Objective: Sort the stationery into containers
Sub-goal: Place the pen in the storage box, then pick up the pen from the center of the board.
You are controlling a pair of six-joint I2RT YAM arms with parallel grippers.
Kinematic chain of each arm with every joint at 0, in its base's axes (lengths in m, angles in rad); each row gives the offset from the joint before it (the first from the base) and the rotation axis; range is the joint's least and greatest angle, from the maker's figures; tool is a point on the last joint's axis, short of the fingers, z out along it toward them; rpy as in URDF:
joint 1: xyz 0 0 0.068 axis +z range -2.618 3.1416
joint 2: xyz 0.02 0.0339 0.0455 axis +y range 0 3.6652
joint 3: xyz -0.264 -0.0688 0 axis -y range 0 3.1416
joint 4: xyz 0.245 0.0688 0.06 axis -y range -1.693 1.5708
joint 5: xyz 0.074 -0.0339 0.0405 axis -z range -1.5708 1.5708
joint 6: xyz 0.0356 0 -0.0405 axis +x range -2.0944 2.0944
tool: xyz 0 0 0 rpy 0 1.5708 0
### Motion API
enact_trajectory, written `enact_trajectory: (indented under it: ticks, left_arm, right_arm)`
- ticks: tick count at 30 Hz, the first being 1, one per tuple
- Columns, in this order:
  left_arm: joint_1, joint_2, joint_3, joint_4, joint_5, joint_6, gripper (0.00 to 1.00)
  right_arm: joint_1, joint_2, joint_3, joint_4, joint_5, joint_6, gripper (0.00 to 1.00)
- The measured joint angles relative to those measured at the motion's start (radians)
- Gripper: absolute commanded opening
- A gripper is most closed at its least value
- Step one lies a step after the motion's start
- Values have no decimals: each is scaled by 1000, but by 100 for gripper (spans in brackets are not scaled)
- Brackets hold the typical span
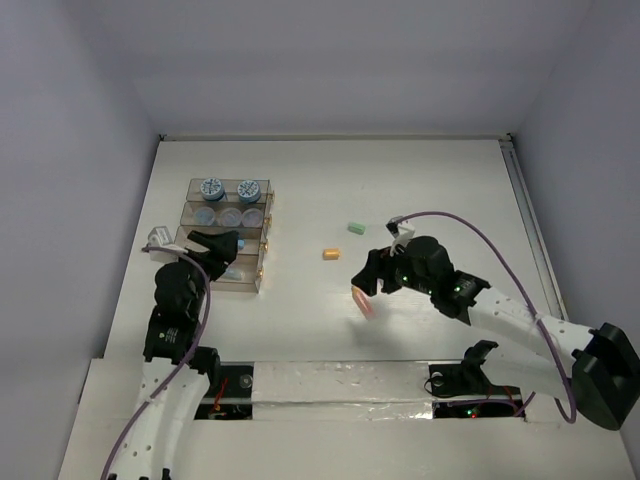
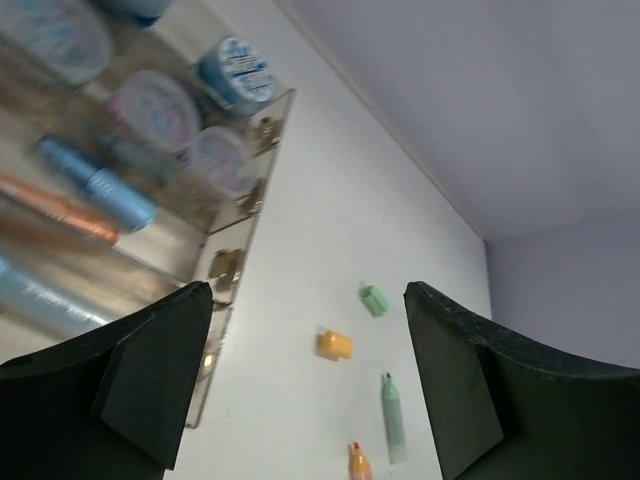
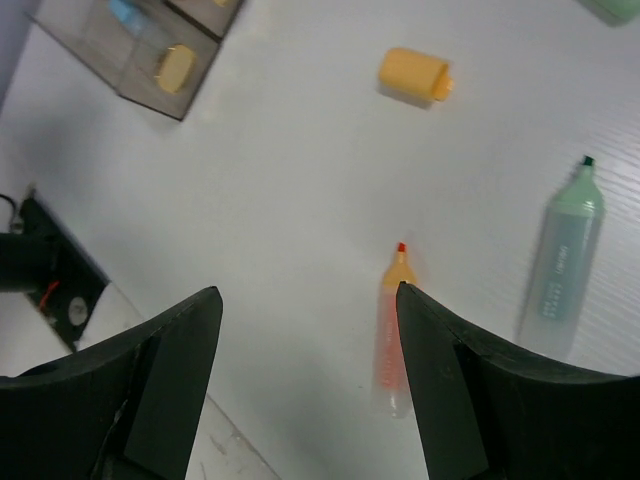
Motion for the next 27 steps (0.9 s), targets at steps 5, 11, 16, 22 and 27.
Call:
enact_trajectory:
  ticks: [5,11,16,22,27]
  left_arm:
    - [-14,46,31,143,119,74,79]
    - [-141,173,29,333,224,125,87]
    - [-317,318,29,492,279,182,88]
    - [-404,442,15,618,344,210,80]
    - [-439,483,0,703,375,234,77]
  right_arm:
    - [-21,76,48,-98,132,-5,76]
    - [-42,195,132,-190,269,-9,72]
    - [-95,306,210,-253,333,-22,65]
    - [-140,456,297,-309,349,-51,67]
    - [-150,582,369,-341,319,-74,67]
